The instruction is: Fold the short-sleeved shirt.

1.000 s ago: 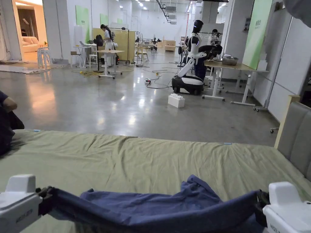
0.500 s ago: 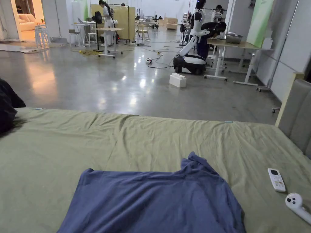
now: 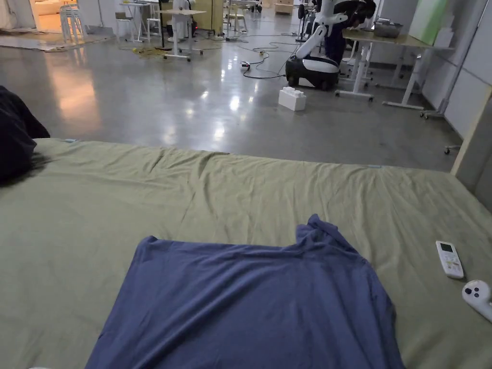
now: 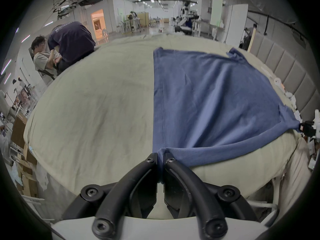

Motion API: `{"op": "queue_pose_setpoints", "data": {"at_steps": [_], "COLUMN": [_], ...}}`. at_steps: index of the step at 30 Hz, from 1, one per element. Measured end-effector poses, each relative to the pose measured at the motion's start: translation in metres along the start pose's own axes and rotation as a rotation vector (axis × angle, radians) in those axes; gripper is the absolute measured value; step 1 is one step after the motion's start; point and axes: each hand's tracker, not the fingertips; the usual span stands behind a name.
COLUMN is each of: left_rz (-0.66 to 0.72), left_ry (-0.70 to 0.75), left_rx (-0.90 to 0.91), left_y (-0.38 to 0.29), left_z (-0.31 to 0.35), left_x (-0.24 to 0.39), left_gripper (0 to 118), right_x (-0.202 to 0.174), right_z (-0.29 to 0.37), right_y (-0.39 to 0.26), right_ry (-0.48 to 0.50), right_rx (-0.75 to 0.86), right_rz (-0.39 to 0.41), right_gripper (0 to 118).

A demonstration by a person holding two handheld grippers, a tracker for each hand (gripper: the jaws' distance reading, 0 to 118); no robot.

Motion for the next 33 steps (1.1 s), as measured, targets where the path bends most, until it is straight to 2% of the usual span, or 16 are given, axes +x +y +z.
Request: {"op": "queue_pose_setpoints", "data": {"at_steps": [3, 5, 7, 9, 10, 12, 15, 19, 21, 23, 25, 26, 27, 30, 32, 33], "left_rz": [-0.036, -0.038, -0.038, -0.034, -0.021, 0.025, 0.083, 0.079, 0.069, 0.063, 0.063, 0.062, 0.054, 0.04, 0.048, 0.052], "left_ry": [0.024, 0.027, 0.038, 0.053, 0.05, 0.035, 0.007, 0.011, 0.016, 0.022, 0.024, 0.024, 0.034, 0.062, 0.068, 0.06], "left_rx": [-0.025, 0.011, 0.02, 0.028, 0.029, 0.043, 0.168, 0.323, 0.399, 0.473, 0.556, 0.583, 0.612, 0.682, 0.709, 0.728], "left_y": [-0.008, -0.014, -0.015, -0.014, -0.011, -0.005, 0.009, 0.038, 0.052, 0.063, 0.073, 0.076, 0.079, 0.086, 0.088, 0.09], "left_z": [-0.008, -0.012, -0.011, -0.006, -0.002, 0.005, 0.022, 0.036, 0.042, 0.05, 0.059, 0.064, 0.069, 0.081, 0.088, 0.09], "left_x": [0.008, 0.004, 0.004, 0.003, 0.001, 0.0, 0.005, 0.023, 0.035, 0.048, 0.061, 0.067, 0.073, 0.088, 0.094, 0.095], "left_gripper": [10, 17, 30, 51, 57, 59, 59, 59, 59, 57, 46, 39, 25, 15, 7, 5], "right_x": [-0.002, 0.001, 0.001, 0.003, 0.003, 0.006, 0.009, 0.009, 0.005, 0.0, -0.006, -0.009, -0.011, -0.019, -0.024, -0.025], "right_z": [-0.016, -0.027, -0.031, -0.032, -0.029, -0.024, -0.008, 0.009, 0.014, 0.02, 0.026, 0.03, 0.033, 0.041, 0.046, 0.048], "right_y": [-0.005, -0.01, -0.013, -0.013, -0.012, -0.008, 0.01, 0.045, 0.061, 0.076, 0.088, 0.093, 0.097, 0.107, 0.112, 0.112], "right_ry": [0.006, 0.017, 0.032, 0.028, 0.018, -0.004, -0.023, -0.008, -0.005, -0.009, -0.021, -0.032, -0.035, -0.05, -0.045, -0.036], "right_rx": [-0.035, -0.05, -0.052, -0.054, -0.046, -0.012, 0.117, 0.303, 0.39, 0.468, 0.56, 0.596, 0.633, 0.719, 0.751, 0.758], "right_rz": [-0.011, -0.029, -0.056, -0.069, -0.074, -0.091, -0.114, -0.185, -0.202, -0.205, -0.215, -0.22, -0.23, -0.252, -0.246, -0.248], "right_gripper": [3, 4, 29, 72, 81, 83, 90, 95, 92, 80, 46, 34, 23, 17, 3, 2]}}
